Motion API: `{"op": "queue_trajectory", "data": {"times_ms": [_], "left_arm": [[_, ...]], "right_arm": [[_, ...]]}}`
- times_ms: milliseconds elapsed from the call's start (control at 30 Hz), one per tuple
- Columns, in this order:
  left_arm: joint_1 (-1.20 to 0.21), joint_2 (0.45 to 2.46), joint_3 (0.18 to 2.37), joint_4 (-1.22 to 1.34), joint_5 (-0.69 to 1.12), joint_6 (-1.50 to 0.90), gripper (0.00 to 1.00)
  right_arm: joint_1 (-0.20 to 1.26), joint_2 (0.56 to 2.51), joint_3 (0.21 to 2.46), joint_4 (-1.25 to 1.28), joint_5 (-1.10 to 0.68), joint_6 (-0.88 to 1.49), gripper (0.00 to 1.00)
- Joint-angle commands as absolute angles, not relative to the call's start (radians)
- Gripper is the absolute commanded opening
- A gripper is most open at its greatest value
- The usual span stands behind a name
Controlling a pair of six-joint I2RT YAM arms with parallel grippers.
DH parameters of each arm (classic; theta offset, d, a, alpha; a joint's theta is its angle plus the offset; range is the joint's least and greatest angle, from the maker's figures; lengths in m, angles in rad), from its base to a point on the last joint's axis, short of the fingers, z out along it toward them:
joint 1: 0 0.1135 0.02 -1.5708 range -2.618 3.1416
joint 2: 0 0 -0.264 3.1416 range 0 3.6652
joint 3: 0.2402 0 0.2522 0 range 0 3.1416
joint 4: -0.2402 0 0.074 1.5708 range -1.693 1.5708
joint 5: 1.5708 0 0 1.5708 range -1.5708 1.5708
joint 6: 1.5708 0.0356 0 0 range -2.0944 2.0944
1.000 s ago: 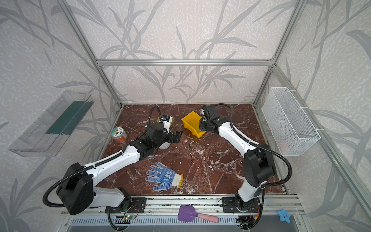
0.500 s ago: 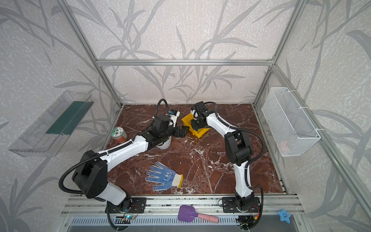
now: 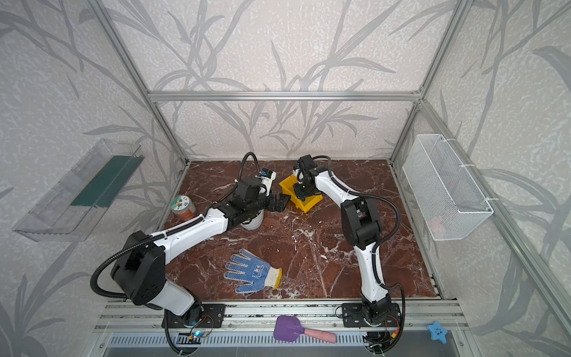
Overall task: Put the screwdriver in the bin
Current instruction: Place the screwdriver into the bin.
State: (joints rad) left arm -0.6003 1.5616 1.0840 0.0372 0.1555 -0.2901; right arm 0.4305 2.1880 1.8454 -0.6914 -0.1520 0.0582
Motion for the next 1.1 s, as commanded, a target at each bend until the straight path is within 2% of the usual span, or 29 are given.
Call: {"op": "queue_trajectory", "data": {"times_ms": [0, 467, 800, 1067], "left_arm": [[-0.599, 1.548, 1.077, 0.043, 0.144, -0.295, 0.99], [-0.609, 1.554, 1.089, 0.025, 0.124, -0.285, 0.99], [-0.614, 1.541, 1.076, 0.031, 0.105, -0.285, 0.99], [-0.617, 1.533, 1.066, 0.037, 0.092, -0.29, 0.99]], "right_arm": [[0.415, 2.199, 1.843, -0.713, -0.132, 0.096, 0.0], [0.411, 2.177, 1.745, -0.6, -0.149, 0.237, 0.01], [0.411, 2.187, 1.746, -0.557, -0.145, 0.348, 0.08], [0.414, 2.176, 1.724, -0.552, -0.133, 0.356, 0.24]]}}
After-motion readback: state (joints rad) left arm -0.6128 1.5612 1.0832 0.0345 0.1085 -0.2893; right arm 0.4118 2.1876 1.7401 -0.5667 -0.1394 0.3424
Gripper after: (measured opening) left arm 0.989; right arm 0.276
